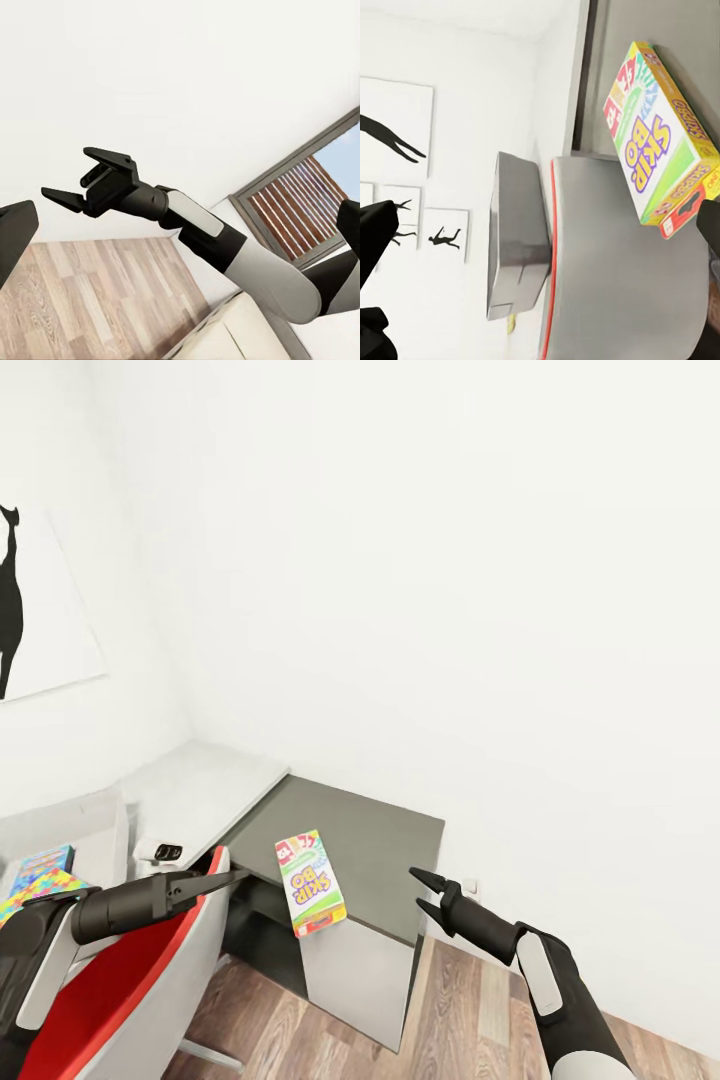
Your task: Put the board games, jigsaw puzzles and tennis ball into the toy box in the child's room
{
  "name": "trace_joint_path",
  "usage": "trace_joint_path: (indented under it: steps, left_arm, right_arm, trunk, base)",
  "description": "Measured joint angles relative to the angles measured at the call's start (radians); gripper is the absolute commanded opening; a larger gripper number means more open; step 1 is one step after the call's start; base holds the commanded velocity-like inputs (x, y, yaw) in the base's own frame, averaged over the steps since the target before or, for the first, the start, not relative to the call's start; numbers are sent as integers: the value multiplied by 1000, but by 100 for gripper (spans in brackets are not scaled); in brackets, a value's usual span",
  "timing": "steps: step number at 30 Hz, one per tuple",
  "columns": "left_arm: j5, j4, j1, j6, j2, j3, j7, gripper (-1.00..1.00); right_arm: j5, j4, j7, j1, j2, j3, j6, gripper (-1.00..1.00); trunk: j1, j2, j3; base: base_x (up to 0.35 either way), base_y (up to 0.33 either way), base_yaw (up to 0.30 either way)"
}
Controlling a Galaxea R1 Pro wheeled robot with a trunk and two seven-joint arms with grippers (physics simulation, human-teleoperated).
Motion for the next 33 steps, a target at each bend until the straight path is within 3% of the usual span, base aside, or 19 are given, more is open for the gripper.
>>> trace_joint_path:
  steps: [8,17,33]
  left_arm:
    - [0,0,0,0,0,0,0,100]
    - [0,0,0,1,0,0,0,100]
    - [0,0,1,-9,-1,-1,0,100]
  right_arm:
    - [0,0,2,0,0,0,-1,100]
    - [0,0,3,0,1,0,-3,100]
    - [1,-4,8,0,5,3,-3,100]
  trunk:
    - [0,0,0]
    - [0,0,0]
    - [0,0,22]
  base:
    - [-21,18,0]
    - [-139,186,8]
    - [-13,22,155]
